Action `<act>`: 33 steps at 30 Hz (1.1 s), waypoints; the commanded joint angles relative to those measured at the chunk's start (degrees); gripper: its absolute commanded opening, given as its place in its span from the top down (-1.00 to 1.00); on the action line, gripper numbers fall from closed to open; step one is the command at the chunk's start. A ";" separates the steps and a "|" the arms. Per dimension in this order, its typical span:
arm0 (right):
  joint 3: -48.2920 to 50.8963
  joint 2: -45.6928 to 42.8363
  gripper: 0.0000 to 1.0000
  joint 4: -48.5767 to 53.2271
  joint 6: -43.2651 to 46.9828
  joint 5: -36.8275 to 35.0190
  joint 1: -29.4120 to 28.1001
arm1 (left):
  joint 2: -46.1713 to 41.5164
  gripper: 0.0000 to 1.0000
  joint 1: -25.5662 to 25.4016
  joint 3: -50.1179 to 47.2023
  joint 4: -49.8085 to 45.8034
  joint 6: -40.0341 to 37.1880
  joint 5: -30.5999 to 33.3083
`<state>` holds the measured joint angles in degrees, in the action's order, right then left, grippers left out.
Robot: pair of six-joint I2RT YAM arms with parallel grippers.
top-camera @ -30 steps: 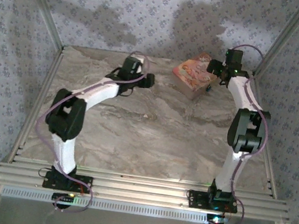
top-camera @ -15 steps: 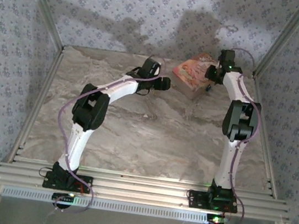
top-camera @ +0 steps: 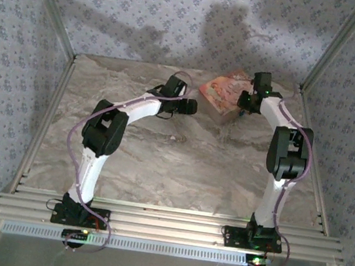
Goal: Unlock the padlock with the key
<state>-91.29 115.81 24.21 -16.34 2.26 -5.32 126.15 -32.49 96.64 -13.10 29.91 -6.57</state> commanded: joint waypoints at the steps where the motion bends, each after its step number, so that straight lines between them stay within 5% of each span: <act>1: 6.10 -2.08 0.41 6.26 -1.89 3.38 -4.10 | -4.74 -0.65 0.44 -1.98 1.40 1.49 -1.51; 8: 15.16 -10.26 0.40 4.37 -8.27 4.81 -11.89 | -8.68 -0.66 2.36 -7.92 2.76 2.60 -1.96; 18: 16.01 -20.03 0.06 7.49 -11.00 5.31 -17.08 | -9.77 -0.65 3.88 -11.43 4.50 2.09 -5.44; 25: 10.08 -21.94 -0.34 14.69 -8.61 3.63 -8.28 | -7.91 -0.64 4.58 -8.44 2.60 2.60 -5.32; 33: -0.16 -8.18 -0.62 12.91 -6.08 10.91 2.42 | -4.90 -0.53 4.68 -4.25 0.84 2.18 -7.01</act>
<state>-88.33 101.78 35.83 -24.08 8.62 -3.53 119.50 -28.05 89.27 -11.64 32.21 -11.46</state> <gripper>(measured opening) 0.801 0.770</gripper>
